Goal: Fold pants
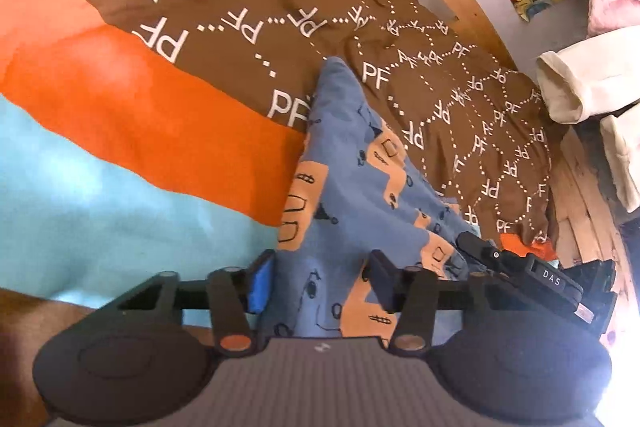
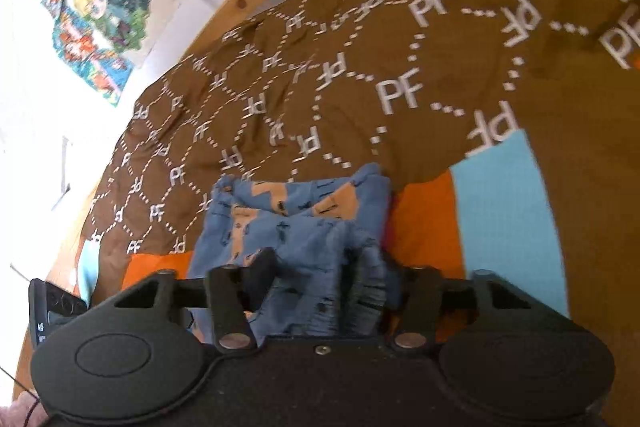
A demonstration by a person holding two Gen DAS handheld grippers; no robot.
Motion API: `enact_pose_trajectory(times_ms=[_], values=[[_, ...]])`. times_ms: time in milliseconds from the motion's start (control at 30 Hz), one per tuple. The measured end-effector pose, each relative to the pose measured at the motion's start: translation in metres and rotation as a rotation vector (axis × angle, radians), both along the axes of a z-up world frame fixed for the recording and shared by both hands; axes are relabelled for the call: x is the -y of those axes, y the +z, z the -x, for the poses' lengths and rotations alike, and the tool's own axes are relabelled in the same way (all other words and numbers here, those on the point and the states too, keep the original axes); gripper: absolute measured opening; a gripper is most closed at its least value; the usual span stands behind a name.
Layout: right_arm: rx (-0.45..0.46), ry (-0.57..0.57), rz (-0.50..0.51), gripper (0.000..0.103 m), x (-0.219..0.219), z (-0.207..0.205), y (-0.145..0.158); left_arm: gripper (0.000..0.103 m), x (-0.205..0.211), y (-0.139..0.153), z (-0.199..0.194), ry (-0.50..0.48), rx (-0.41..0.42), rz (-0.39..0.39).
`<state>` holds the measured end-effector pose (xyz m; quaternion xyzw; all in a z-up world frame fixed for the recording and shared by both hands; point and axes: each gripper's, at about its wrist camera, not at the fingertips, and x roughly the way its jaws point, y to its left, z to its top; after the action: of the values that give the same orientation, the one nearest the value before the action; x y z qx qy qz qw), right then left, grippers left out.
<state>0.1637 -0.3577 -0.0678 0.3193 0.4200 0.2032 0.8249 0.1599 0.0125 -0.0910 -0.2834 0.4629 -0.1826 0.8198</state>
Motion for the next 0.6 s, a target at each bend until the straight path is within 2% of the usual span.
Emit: enact_pose_trajectory(times_ms=[100, 200, 433, 600], values=[[-0.008, -0.018, -0.010, 0.044, 0.001, 0.002, -0.001, 0.038, -0.002, 0.000, -0.001, 0.005, -0.006, -0.013], [0.007, -0.010, 0.041, 0.044, -0.005, 0.004, 0.004, 0.030, -0.001, 0.001, 0.000, 0.003, -0.007, -0.051], [0.086, 0.016, 0.261, 0.032, -0.030, 0.016, 0.024, 0.020, 0.010, 0.014, 0.008, -0.041, 0.066, -0.148], [0.194, 0.054, 0.418, 0.024, -0.052, 0.033, 0.040, 0.018, 0.012, 0.022, 0.012, -0.043, 0.100, -0.168]])
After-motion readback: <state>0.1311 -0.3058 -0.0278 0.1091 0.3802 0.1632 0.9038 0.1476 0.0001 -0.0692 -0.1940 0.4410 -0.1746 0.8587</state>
